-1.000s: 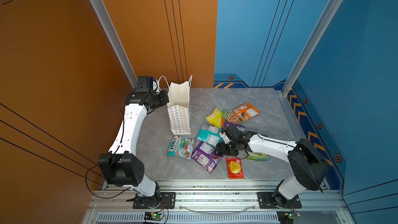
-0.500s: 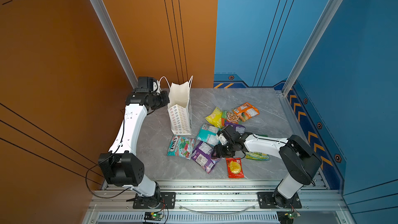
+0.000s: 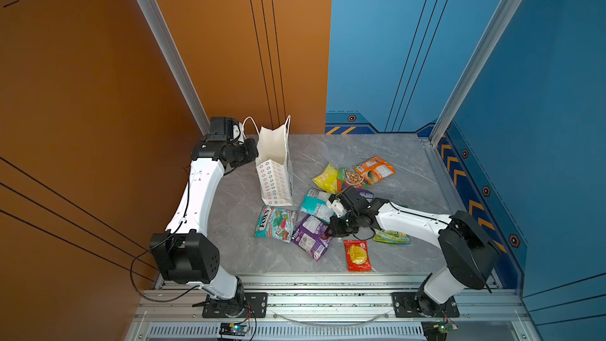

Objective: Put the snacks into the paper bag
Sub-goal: 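Grasp the purple Fox's Berries packet with the right gripper, then lift the purple packet and carry it over the bag with the right gripper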

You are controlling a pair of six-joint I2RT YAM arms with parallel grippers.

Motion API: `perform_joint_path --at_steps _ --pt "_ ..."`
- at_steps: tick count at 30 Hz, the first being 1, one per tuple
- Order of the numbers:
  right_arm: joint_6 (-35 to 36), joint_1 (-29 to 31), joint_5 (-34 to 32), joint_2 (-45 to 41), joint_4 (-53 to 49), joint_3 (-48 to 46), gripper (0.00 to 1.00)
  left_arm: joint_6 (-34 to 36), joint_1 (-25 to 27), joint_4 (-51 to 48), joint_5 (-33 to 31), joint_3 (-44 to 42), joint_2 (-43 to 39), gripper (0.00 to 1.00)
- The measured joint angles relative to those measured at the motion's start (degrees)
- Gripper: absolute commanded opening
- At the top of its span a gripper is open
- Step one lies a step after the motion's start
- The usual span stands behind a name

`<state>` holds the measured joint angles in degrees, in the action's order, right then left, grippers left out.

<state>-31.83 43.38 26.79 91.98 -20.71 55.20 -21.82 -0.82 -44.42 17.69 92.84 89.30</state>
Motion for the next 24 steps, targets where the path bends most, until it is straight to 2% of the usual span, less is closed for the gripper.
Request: perform_joint_path --at_steps 9,14,24 --pt "1.09 0.22 -0.9 -8.15 -7.15 6.78 0.0 0.0 0.0 0.0 0.39 0.0 0.0 0.0" --pt "2.73 0.11 -2.32 -12.83 -9.55 14.12 0.0 0.0 0.0 0.0 0.57 -0.2 0.0 0.0" --pt "8.52 -2.58 -7.82 -14.45 -14.1 28.22 0.0 -0.02 0.0 0.02 1.03 -0.44 0.0 0.0"
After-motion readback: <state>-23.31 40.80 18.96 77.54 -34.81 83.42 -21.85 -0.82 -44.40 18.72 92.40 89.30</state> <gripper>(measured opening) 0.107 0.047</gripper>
